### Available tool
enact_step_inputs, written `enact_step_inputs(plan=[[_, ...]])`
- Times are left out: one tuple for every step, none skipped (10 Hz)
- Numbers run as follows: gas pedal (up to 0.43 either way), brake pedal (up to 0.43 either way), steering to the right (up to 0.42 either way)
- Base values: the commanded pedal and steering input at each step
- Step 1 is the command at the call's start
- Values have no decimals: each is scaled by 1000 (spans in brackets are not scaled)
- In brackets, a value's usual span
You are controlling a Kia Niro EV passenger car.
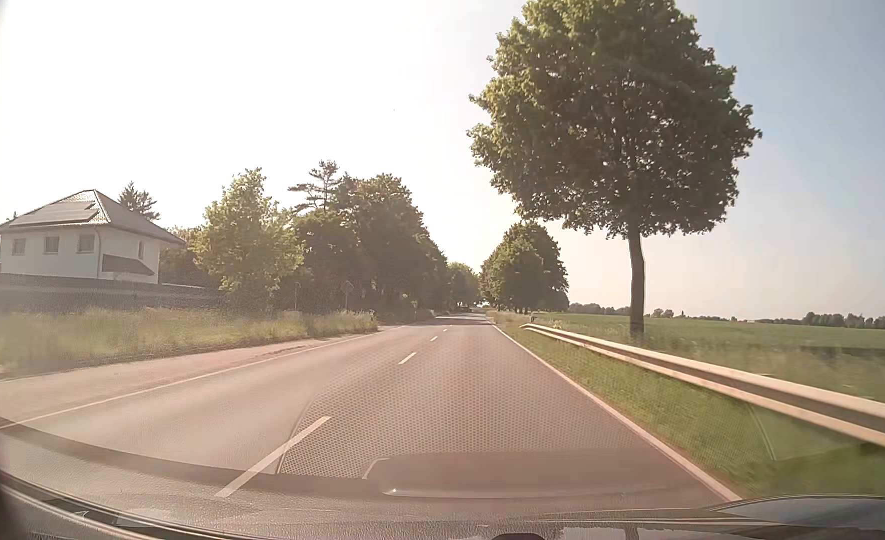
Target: Follow the waypoints while adhering to traffic rules and regulations
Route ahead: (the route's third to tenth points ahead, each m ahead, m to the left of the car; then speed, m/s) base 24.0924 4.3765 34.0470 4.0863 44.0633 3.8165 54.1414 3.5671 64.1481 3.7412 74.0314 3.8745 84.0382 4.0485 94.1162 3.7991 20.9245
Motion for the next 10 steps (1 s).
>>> enact_step_inputs(plan=[[220, 0, 1], [220, 0, 0], [220, 0, 1], [220, 0, 1], [220, 0, 1], [220, 0, 1], [220, 0, 3], [220, 0, 5], [220, 0, 5], [220, 0, 5]])
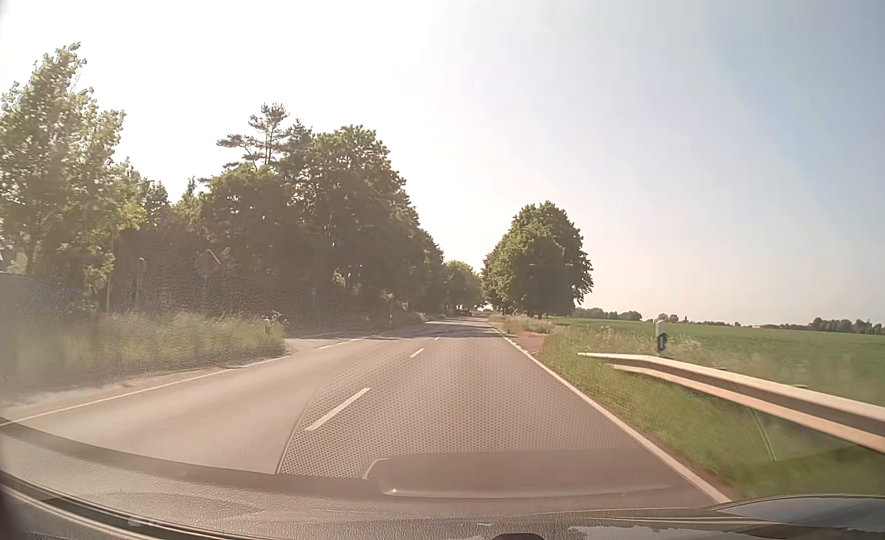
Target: Follow the waypoints while adhering to traffic rules and regulations
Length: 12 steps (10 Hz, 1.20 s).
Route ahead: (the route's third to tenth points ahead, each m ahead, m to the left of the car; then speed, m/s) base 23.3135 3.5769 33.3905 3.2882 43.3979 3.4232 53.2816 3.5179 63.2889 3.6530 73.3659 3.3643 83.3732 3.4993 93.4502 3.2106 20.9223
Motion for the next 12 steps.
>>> enact_step_inputs(plan=[[220, 0, 5], [220, 0, 4], [220, 0, 4], [220, 0, 3], [220, 0, 2], [220, 0, 2], [220, 0, 2], [220, 0, 1], [220, 0, 2], [220, 0, 2], [220, 0, 2], [220, 0, 2]])
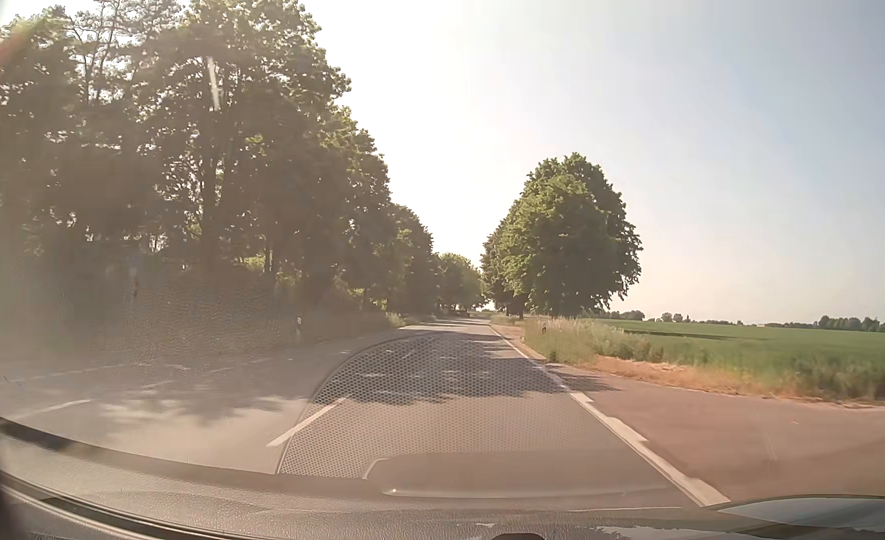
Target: Follow the waypoints while adhering to traffic rules and regulations
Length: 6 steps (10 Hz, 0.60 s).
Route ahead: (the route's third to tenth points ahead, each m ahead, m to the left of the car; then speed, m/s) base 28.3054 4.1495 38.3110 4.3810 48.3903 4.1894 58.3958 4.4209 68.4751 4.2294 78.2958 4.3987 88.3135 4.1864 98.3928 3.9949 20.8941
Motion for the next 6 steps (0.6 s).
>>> enact_step_inputs(plan=[[220, 0, 2], [220, 0, 1], [220, 0, 1], [220, 0, 2], [220, 0, 2], [220, 0, 2]])
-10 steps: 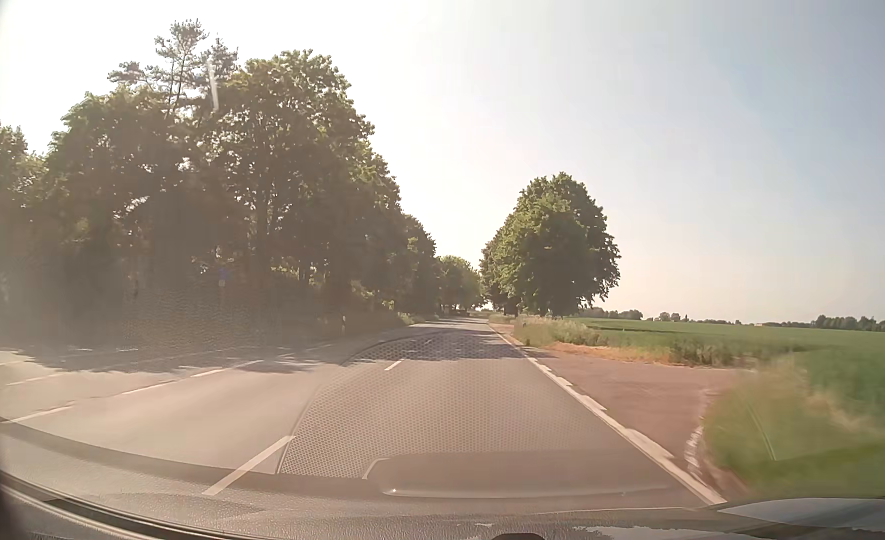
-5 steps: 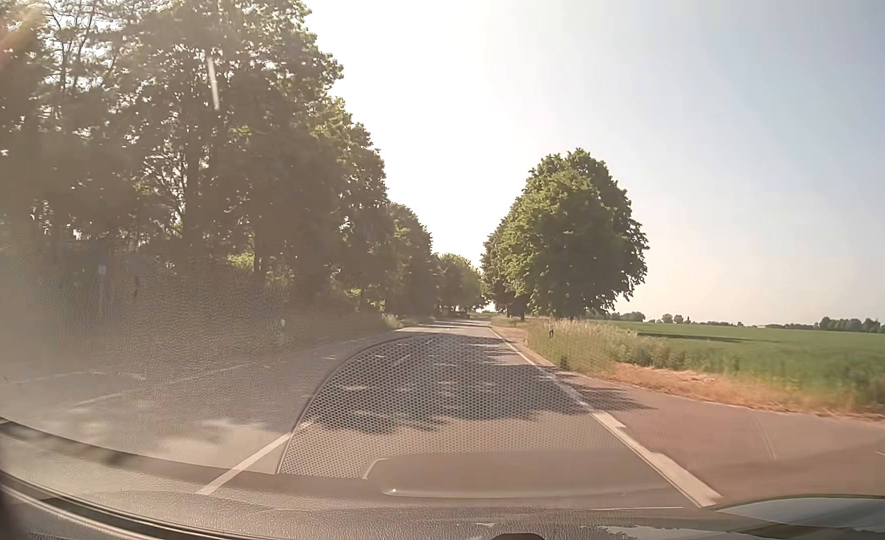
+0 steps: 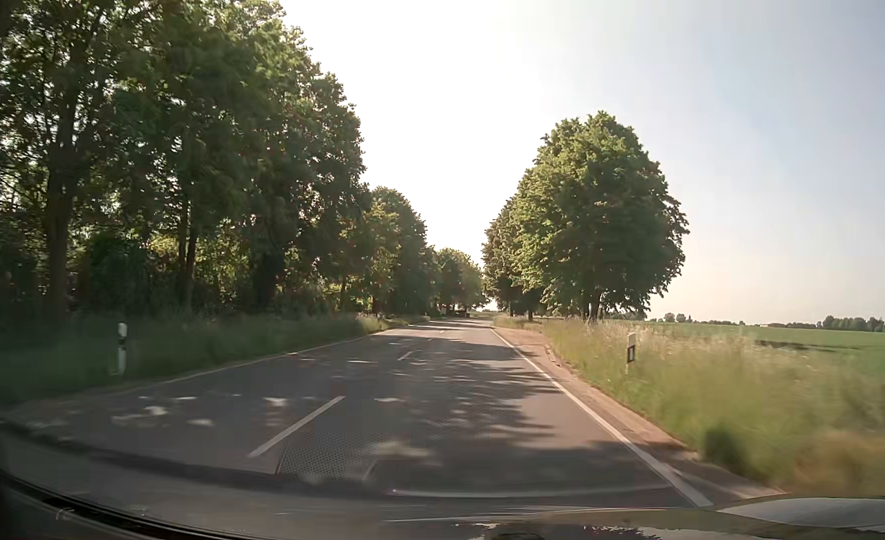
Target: Follow the waypoints while adhering to traffic rules and regulations
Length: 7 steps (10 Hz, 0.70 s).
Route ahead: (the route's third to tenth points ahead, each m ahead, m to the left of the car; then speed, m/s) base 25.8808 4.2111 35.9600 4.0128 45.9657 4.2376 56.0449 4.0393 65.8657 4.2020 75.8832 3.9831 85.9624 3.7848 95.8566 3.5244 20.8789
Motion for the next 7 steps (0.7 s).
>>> enact_step_inputs(plan=[[220, 0, 2], [220, 0, 3], [220, 0, 4], [220, 0, 1], [220, 0, -1], [220, 0, -3], [220, 0, -4]])
